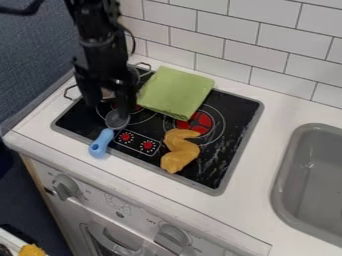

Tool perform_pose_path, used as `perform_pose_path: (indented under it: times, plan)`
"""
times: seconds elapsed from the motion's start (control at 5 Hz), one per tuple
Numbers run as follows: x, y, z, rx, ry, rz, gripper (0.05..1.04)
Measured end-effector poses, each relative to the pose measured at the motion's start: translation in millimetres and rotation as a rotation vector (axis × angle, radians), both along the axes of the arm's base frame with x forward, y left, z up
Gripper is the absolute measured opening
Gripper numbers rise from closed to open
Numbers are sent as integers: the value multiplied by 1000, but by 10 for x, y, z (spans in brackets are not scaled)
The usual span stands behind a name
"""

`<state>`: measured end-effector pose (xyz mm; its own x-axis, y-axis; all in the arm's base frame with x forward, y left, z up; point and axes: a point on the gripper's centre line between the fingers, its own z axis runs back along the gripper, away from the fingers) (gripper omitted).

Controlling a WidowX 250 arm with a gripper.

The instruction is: Move the silver pot to the upper right of the burner

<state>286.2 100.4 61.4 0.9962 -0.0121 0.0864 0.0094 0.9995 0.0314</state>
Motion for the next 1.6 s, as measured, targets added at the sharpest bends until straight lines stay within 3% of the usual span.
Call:
perform_pose_path:
  times: [0.2, 0.4, 0.8, 1.2, 1.4, 1.6]
  plan:
    - [278, 121, -2, -18, -21, 8, 1000]
    - [451, 185, -92, -21, -11, 6, 1000]
    - [501, 198, -470, -53, 64, 15, 964]
    - [489, 217, -436, -28, 40, -5, 411]
    - [456, 220, -312, -19, 14, -10, 212]
    - [388, 218, -92, -14, -10, 9, 90]
